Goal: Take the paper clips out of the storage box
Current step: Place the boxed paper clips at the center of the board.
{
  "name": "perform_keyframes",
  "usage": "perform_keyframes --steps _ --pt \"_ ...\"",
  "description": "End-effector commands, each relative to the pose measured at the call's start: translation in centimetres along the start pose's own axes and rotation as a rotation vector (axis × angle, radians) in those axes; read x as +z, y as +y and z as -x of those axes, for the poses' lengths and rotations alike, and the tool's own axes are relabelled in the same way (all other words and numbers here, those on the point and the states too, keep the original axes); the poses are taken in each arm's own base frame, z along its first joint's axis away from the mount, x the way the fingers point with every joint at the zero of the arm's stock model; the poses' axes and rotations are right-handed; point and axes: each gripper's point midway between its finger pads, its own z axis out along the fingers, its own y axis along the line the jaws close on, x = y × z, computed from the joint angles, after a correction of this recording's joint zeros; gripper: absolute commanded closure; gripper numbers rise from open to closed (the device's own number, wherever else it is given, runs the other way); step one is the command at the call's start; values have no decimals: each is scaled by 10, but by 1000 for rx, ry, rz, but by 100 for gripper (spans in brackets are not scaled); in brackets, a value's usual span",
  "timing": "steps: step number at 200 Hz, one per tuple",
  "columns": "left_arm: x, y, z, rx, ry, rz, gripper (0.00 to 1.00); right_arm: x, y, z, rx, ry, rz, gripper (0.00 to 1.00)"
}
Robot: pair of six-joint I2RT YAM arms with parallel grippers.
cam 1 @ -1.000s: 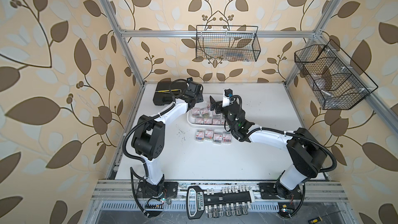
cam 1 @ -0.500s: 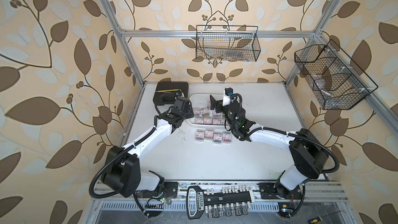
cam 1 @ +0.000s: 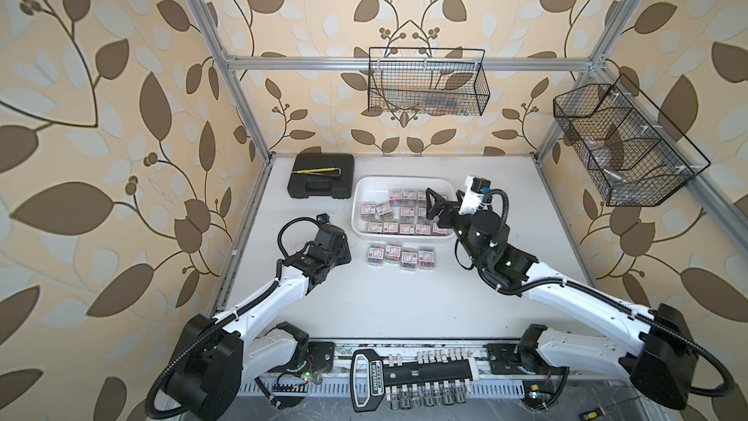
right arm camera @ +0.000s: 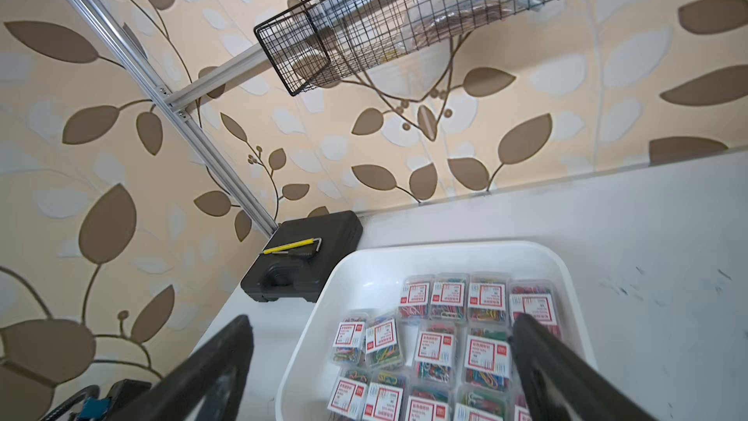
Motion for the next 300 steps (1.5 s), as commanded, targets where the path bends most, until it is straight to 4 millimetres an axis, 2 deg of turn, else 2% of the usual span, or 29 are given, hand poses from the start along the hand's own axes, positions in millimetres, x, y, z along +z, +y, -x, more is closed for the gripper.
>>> perform_keyframes --steps 1,47,86,143,175,228,300 --pt "5 -16 3 -35 -45 -97 60 -14 -15 -22 88 94 -16 0" --pt "23 -17 -17 9 13 -64 62 -21 -30 -24 88 108 -61 0" --pt "19 -29 -25 76 -12 -71 58 -19 -48 -24 100 102 -110 0" --pt "25 -41 -32 137 -16 -94 56 -17 -53 -32 110 111 -123 0" --pt "28 -47 -32 153 -27 -105 56 -15 -57 -33 106 107 -143 0" --pt "37 -43 -32 173 -32 -71 52 -12 -65 -40 106 118 -173 0" --pt "37 -40 -18 180 -90 -22 47 -8 -75 -49 92 136 -214 0"
